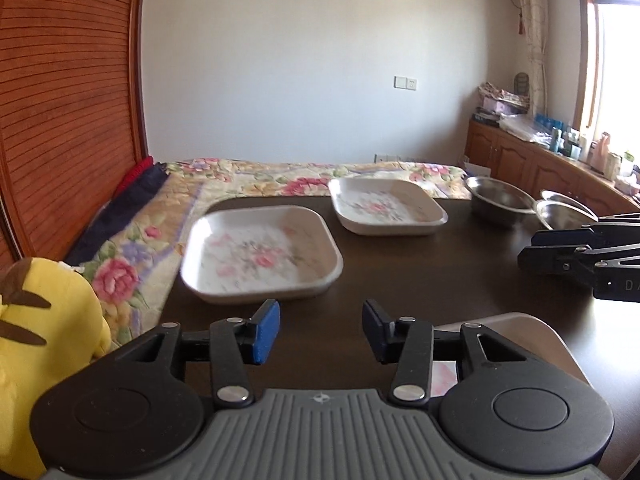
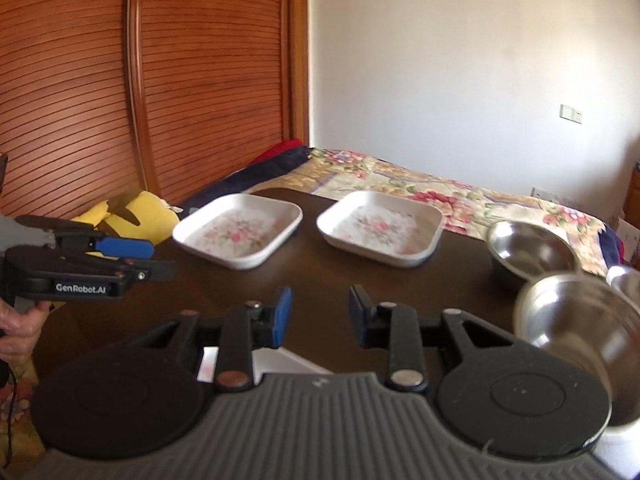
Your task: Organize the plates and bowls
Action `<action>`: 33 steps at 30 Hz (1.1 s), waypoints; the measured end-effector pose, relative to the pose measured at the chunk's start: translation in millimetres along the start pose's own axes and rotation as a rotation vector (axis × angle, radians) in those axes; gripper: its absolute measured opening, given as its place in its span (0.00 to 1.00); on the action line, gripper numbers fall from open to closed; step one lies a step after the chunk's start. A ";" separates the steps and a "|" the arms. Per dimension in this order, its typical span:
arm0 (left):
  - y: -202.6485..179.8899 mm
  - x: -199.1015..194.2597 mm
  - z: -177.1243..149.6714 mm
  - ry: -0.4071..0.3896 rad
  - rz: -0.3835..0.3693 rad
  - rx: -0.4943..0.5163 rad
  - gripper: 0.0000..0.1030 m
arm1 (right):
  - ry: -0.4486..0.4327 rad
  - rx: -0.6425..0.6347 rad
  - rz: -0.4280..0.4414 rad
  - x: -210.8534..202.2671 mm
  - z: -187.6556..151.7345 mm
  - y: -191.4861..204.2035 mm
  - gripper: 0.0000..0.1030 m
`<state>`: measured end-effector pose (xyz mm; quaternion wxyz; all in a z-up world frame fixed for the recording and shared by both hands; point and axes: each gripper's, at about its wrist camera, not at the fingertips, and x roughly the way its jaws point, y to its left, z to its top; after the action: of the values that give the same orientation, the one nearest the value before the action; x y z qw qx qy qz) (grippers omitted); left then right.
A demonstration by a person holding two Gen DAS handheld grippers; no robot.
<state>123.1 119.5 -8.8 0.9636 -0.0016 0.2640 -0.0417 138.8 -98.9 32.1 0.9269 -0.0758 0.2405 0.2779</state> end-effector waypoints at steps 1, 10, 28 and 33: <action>4.7 3.2 2.4 -0.002 0.005 -0.002 0.48 | 0.001 -0.005 0.007 5.5 3.4 1.2 0.32; 42.3 35.0 19.8 0.001 0.035 -0.015 0.51 | 0.040 -0.019 0.057 56.2 30.8 13.0 0.32; 90.4 80.7 34.8 0.014 0.036 -0.040 0.53 | 0.149 0.011 0.096 129.9 53.7 25.5 0.32; 101.2 90.3 35.9 0.022 0.031 -0.057 0.53 | 0.188 0.015 0.097 145.6 51.9 26.8 0.32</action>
<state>226.8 212.4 -26.4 0.9607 -0.0244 0.2757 -0.0195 251.2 7.3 6.1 0.8863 -0.0830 0.3318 0.3122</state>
